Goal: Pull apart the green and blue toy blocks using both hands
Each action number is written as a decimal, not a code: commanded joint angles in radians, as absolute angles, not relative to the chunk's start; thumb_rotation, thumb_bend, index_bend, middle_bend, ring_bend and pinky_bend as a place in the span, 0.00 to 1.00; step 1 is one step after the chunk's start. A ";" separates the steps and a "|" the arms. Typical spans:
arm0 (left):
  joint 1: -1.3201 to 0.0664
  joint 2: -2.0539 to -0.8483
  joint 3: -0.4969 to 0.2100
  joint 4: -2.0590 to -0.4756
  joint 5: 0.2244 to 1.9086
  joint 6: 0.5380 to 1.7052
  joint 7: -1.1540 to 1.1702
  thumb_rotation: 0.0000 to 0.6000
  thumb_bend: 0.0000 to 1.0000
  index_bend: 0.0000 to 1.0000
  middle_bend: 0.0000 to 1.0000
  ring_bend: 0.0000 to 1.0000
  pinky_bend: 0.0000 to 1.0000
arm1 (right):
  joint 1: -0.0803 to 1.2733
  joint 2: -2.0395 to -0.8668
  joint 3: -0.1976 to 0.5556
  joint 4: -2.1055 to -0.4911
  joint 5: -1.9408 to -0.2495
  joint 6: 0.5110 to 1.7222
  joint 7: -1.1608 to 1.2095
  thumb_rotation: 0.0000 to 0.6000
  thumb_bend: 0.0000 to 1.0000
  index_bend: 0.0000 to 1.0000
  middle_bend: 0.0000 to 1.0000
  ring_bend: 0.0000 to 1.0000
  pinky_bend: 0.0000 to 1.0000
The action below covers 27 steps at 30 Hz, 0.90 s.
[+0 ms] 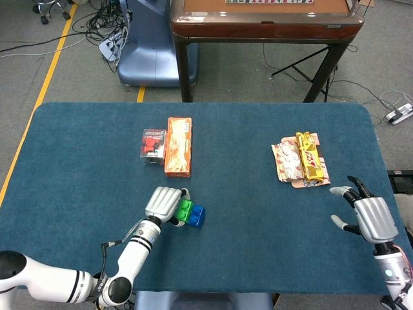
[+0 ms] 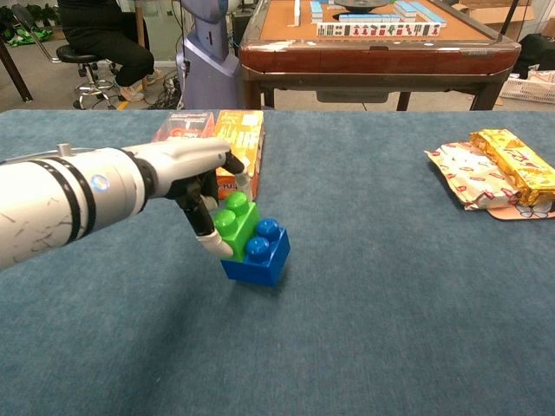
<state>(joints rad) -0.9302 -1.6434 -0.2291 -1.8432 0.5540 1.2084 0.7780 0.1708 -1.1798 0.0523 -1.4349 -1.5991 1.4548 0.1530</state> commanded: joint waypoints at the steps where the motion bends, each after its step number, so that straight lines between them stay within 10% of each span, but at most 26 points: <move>1: -0.897 -1.628 -0.257 -1.870 0.527 1.242 0.720 1.00 0.17 0.67 1.00 1.00 1.00 | 0.198 -1.167 0.066 -1.475 -1.613 1.441 0.163 1.00 0.16 0.34 0.47 0.51 0.60; 12: -0.815 -1.632 -0.324 -1.925 0.530 1.366 0.573 1.00 0.18 0.70 1.00 1.00 1.00 | 0.345 -1.088 0.134 -1.706 -1.557 1.251 0.172 1.00 0.00 0.34 0.92 0.97 0.95; 27: -0.785 -1.668 -0.406 -1.984 0.506 1.467 0.522 1.00 0.18 0.72 1.00 1.00 1.00 | 0.605 -1.061 0.259 -1.896 -1.268 0.873 0.141 1.00 0.00 0.22 1.00 1.00 1.00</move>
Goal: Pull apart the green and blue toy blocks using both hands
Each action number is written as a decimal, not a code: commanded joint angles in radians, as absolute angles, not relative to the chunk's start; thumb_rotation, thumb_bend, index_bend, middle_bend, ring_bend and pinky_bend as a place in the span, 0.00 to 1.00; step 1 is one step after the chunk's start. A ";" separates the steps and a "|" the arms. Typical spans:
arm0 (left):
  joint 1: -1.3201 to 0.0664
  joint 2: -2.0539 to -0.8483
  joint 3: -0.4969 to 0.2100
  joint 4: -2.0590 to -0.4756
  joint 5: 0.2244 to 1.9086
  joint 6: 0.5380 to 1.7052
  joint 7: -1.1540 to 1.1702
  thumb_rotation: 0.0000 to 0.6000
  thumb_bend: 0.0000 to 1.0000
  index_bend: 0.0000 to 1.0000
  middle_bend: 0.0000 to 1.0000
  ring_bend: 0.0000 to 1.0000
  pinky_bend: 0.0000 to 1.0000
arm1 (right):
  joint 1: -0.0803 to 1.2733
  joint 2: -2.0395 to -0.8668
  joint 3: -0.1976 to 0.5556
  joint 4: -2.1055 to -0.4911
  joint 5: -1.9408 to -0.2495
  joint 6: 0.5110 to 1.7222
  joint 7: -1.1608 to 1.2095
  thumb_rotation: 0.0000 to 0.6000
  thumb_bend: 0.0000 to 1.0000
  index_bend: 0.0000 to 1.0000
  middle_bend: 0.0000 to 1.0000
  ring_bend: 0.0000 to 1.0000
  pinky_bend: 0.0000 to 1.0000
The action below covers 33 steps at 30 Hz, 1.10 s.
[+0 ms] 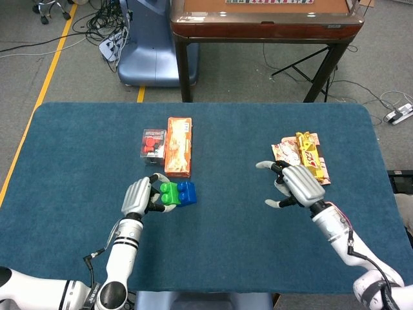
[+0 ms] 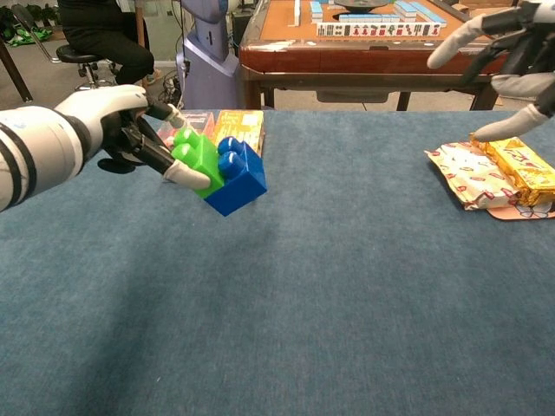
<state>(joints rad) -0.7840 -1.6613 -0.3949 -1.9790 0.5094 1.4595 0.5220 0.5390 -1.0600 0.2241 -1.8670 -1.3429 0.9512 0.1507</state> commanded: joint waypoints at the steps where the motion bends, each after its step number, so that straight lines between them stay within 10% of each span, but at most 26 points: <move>1: -0.788 -1.672 -0.415 -1.986 0.504 1.473 0.524 1.00 0.18 0.72 1.00 1.00 1.00 | 0.627 -1.067 0.267 -1.898 -1.242 0.850 0.137 1.00 0.00 0.22 1.00 1.00 1.00; 33: -0.795 -1.698 -0.504 -2.003 0.480 1.500 0.514 1.00 0.18 0.74 1.00 1.00 1.00 | 0.948 -1.330 0.310 -1.758 -0.810 0.806 -0.087 1.00 0.00 0.09 1.00 1.00 1.00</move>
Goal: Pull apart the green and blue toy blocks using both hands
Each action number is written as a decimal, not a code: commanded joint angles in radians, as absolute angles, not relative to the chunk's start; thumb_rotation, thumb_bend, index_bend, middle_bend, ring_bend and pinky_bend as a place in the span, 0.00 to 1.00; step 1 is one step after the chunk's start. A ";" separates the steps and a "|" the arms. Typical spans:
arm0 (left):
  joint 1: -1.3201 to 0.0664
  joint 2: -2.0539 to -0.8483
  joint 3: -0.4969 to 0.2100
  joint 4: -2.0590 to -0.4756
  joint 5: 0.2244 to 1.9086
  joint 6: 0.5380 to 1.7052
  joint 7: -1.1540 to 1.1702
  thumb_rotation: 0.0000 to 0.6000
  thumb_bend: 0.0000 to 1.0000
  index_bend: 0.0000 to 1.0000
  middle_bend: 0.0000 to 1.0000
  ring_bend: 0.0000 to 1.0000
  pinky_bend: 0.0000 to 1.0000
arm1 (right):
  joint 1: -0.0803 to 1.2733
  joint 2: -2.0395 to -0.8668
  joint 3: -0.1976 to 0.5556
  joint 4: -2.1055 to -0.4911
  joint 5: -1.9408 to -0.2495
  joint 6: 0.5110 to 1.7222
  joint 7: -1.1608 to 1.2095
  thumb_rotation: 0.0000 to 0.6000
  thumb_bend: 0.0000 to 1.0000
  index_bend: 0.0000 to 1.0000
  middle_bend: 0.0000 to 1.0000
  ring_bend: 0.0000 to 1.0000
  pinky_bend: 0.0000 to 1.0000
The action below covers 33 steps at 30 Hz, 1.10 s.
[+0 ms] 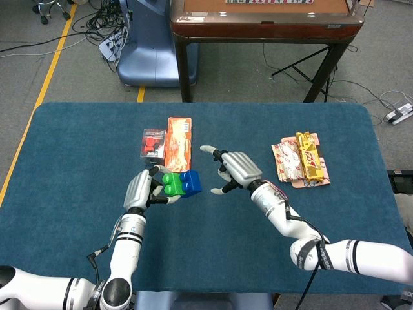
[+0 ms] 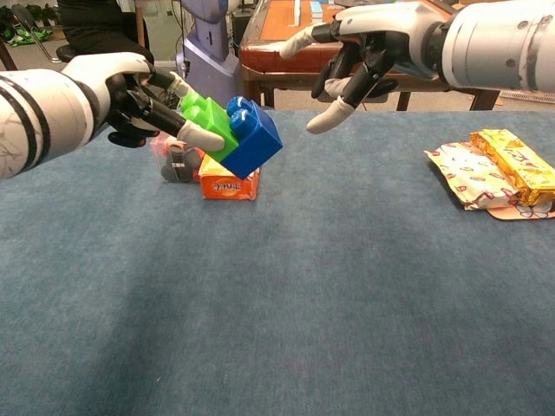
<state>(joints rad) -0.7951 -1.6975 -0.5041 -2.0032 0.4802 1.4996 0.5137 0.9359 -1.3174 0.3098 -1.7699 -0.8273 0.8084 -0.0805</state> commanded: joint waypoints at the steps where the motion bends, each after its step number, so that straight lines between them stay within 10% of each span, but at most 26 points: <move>1: -0.795 -1.698 -0.503 -2.003 0.480 1.501 0.515 1.00 0.18 0.74 1.00 1.00 1.00 | 0.954 -1.335 0.311 -1.752 -0.799 0.799 -0.084 1.00 0.00 0.07 1.00 1.00 1.00; 26: -0.789 -1.692 -0.503 -2.008 0.476 1.500 0.513 1.00 0.18 0.74 1.00 1.00 1.00 | 1.032 -1.406 0.306 -1.654 -0.756 0.658 0.027 1.00 0.00 0.00 1.00 1.00 1.00; 33: -0.784 -1.687 -0.501 -2.013 0.477 1.496 0.506 1.00 0.18 0.74 1.00 1.00 1.00 | 1.031 -1.443 0.305 -1.632 -0.748 0.707 0.030 1.00 0.00 0.21 1.00 1.00 1.00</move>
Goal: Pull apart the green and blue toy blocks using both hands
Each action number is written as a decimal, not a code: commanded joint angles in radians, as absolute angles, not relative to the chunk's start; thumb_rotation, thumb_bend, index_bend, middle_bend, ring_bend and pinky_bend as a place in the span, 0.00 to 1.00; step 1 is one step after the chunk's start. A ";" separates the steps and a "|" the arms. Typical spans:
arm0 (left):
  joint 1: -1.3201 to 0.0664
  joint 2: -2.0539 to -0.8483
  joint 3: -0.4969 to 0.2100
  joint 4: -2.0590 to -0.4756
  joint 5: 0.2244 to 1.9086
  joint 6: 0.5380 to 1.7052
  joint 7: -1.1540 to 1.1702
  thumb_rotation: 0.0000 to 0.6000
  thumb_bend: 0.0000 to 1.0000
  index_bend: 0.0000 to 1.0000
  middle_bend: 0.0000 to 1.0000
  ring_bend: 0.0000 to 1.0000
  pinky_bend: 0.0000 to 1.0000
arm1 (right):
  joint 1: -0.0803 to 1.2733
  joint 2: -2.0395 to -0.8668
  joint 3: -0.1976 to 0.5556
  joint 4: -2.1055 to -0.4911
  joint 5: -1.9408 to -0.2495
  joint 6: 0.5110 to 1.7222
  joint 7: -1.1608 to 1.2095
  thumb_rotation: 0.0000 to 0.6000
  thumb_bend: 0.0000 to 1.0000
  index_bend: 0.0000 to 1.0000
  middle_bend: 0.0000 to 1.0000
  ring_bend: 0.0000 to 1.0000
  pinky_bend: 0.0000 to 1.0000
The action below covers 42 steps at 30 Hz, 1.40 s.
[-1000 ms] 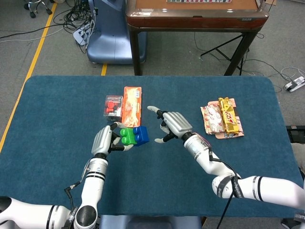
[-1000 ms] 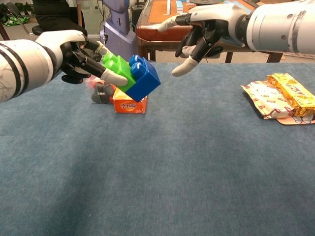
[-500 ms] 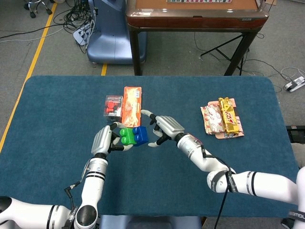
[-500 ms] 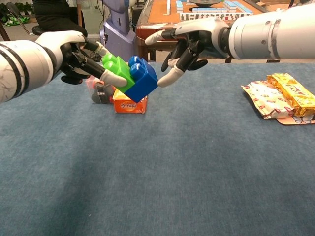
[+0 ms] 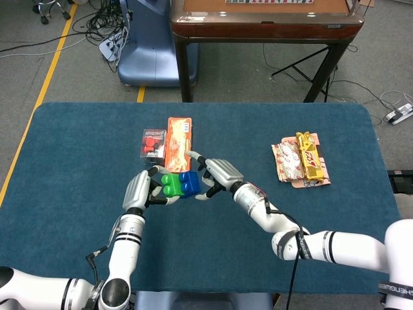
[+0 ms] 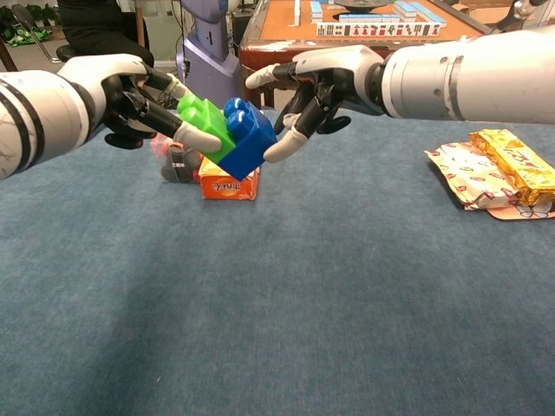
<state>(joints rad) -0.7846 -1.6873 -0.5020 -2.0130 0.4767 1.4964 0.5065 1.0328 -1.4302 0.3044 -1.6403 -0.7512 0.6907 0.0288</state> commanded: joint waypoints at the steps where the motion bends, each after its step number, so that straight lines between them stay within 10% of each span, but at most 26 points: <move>1: -0.784 -1.687 -0.501 -2.013 0.476 1.495 0.506 1.00 0.18 0.74 1.00 1.00 1.00 | 1.030 -1.451 0.306 -1.627 -0.748 0.719 0.030 1.00 0.00 0.25 1.00 1.00 1.00; 18: -0.777 -1.682 -0.494 -2.015 0.488 1.469 0.478 1.00 0.18 0.75 1.00 1.00 1.00 | 1.007 -1.508 0.329 -1.585 -0.779 0.751 0.077 1.00 0.12 0.61 1.00 1.00 1.00; 42: -0.763 -1.668 -0.502 -1.998 0.446 1.438 0.432 1.00 0.18 0.75 1.00 1.00 1.00 | 0.971 -1.479 0.318 -1.591 -0.841 0.716 0.110 1.00 0.16 0.70 1.00 1.00 1.00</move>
<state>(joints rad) -0.7640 -1.6682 -0.5020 -1.9991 0.4461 1.4382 0.4328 0.9721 -1.4796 0.3185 -1.5899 -0.8402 0.7173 0.1090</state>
